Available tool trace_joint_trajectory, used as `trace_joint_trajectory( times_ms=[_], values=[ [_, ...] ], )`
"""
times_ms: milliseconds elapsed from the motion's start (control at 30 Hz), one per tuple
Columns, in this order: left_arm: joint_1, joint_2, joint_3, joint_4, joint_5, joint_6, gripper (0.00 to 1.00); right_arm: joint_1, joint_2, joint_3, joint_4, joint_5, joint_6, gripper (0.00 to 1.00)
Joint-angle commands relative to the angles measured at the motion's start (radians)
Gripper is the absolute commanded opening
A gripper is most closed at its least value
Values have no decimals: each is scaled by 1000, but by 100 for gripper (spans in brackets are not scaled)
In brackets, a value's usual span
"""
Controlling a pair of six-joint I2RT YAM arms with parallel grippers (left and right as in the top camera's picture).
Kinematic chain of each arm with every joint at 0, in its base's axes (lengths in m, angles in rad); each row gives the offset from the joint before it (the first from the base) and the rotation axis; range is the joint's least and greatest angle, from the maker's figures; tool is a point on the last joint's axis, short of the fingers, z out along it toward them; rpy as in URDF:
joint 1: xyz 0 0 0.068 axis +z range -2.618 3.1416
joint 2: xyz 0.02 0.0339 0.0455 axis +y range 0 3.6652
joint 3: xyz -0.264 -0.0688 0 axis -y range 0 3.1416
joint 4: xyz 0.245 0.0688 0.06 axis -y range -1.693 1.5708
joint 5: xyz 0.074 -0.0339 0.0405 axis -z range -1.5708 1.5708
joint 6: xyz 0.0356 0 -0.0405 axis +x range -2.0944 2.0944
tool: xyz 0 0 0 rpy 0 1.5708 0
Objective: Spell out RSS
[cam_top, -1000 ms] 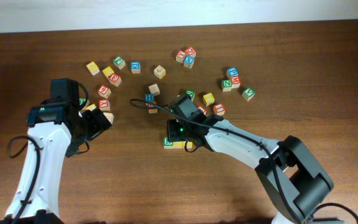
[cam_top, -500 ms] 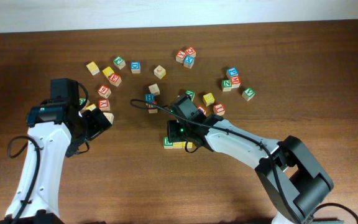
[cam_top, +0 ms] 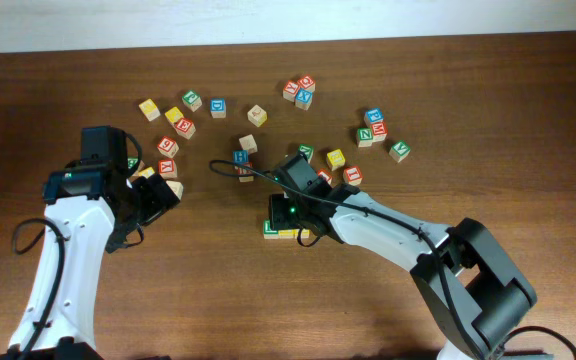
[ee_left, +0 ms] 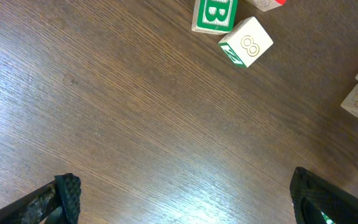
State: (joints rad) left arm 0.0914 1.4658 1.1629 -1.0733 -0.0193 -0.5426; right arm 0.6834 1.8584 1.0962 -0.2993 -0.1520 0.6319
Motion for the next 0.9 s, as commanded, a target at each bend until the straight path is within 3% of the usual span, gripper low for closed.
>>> trace_joint_trajectory(
  times_ms=[0, 267, 467, 533, 600, 667, 700, 767, 867],
  values=[
    [3, -12, -2, 3, -4, -10, 99, 11, 13, 15, -3, -13, 5, 4],
    [3, -12, -3, 3, -3, -10, 99, -4, 9, 95, -19, -13, -22, 4],
    [-2, -12, -5, 3, 14, -8, 99, -89, -20, 280, -289, -9, -52, 4],
    [-21, -12, -17, 31, 66, 53, 98, -152, -41, 346, -435, -9, -52, 4],
    [-53, -8, -35, 72, 125, 107, 83, -239, -67, 396, -605, -10, -52, 4],
    [-85, -3, -55, 111, 157, 111, 54, -304, -80, 402, -730, -10, -52, 4],
    [-102, 1, -64, 131, 170, 111, 34, -332, -80, 402, -792, -10, -59, 4],
    [-148, 21, -71, 167, 182, 111, 13, -381, -78, 380, -904, -11, -59, 5],
    [-227, 81, -71, 237, 198, 110, 2, -387, -78, 305, -902, -13, -59, 4]
  ],
)
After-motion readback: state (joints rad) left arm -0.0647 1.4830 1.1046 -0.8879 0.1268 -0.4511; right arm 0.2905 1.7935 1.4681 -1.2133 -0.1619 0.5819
